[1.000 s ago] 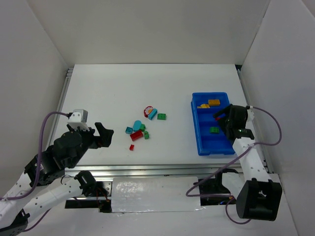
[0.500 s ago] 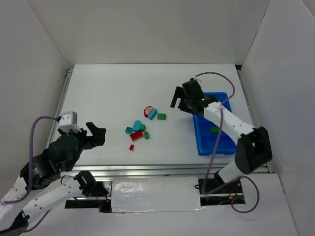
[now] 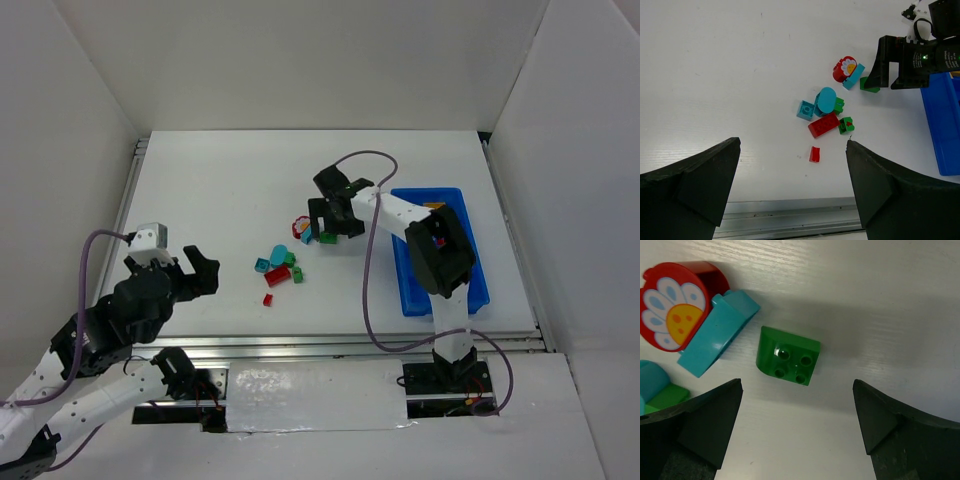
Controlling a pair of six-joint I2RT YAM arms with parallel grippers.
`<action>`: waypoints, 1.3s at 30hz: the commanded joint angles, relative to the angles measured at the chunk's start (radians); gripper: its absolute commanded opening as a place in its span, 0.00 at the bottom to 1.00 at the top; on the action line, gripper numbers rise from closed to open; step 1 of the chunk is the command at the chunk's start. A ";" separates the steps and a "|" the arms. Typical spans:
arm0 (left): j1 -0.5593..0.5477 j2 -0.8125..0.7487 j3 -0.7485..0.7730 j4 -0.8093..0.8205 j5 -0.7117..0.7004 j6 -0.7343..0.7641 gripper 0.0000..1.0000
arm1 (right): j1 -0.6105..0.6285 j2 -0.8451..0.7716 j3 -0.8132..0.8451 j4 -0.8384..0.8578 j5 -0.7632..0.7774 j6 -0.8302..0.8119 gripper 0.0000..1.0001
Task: Sort the legos into containers by color
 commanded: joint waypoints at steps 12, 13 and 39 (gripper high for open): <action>-0.002 0.007 0.018 0.033 0.015 0.024 0.99 | 0.014 0.043 0.014 0.065 0.017 -0.030 0.95; -0.002 0.007 0.017 0.033 0.015 0.023 1.00 | 0.016 0.048 0.028 0.064 0.021 -0.029 0.94; -0.002 -0.018 0.014 0.036 0.021 0.026 1.00 | 0.019 -0.211 -0.239 0.171 -0.022 0.076 0.00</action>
